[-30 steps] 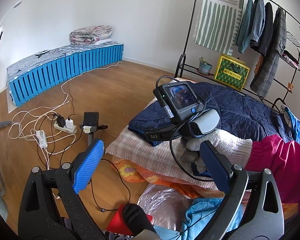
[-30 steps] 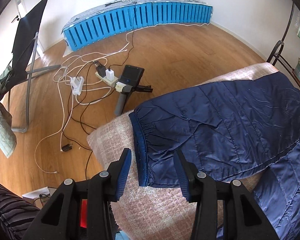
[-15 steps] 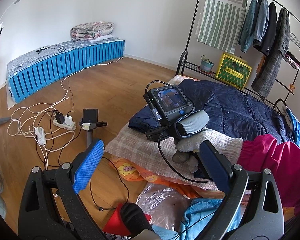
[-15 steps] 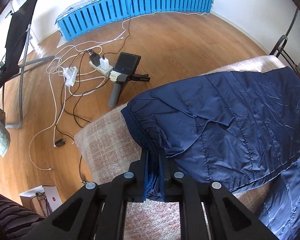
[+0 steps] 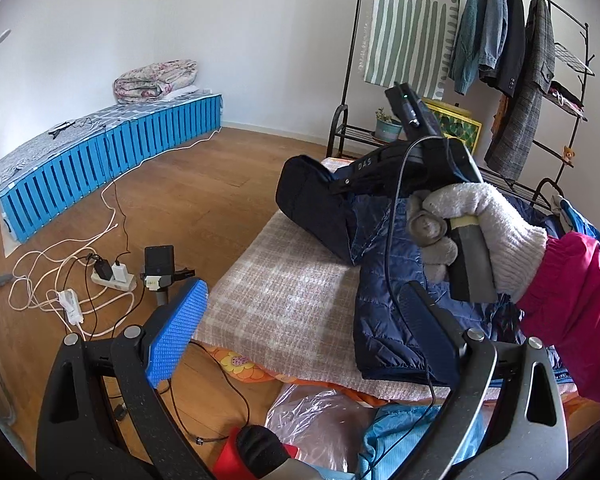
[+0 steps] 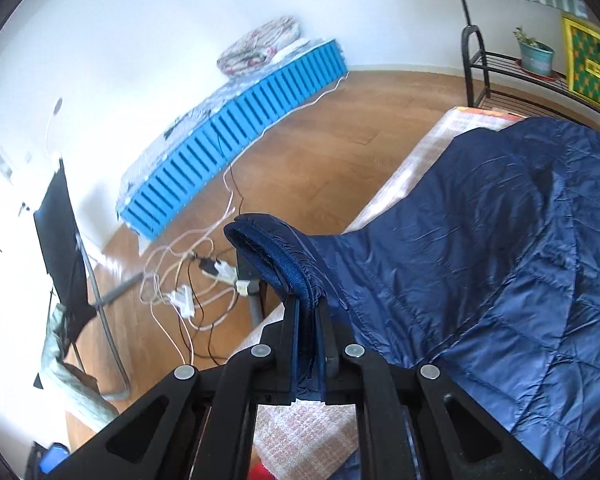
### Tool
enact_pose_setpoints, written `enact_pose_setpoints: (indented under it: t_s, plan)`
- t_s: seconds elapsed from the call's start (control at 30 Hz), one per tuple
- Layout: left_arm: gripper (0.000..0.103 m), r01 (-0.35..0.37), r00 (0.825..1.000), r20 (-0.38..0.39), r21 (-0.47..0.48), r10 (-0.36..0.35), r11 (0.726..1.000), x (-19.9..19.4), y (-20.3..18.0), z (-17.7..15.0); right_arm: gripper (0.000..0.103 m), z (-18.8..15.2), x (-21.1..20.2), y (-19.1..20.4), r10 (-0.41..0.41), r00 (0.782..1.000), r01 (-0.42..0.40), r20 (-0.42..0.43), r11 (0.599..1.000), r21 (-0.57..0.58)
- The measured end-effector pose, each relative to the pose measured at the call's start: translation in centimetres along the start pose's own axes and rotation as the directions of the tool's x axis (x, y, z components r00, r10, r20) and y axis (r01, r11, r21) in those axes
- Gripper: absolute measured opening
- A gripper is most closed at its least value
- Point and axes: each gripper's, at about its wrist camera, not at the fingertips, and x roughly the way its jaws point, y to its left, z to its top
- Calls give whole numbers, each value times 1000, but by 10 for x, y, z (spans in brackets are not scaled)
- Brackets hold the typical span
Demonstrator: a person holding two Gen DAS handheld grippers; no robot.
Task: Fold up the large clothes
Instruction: 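Lift the sleeve with the right gripper, fold it across the jacket body, release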
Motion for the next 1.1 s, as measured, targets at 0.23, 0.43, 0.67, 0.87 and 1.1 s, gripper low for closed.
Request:
enact_pose_setpoints:
  t_s: [0.23,0.43,0.67,0.87,1.1]
  plan:
    - [99,79,996,-53,57,-76,995,26,-47,11,4,9,-96,-85,-93,982,67,165,985,156]
    - [99,164,984,-87,135,-153,977,52,-96,39,4,-9,-151,-161,-246,950,200,190,952,230]
    - [99,210,974,-115,135,-195,968,91,-137,42,4,-28,-189,-243,-404,899,345,166,890,297]
    - [99,234,963,-178,171,-203,957,109,-159,31,4,-32,-214,-286,-503,843,426,190,841,334]
    - [99,243,961,-186,203,-207,949,114,-182,29,4,-44,-230,-345,-621,764,517,175,752,409]
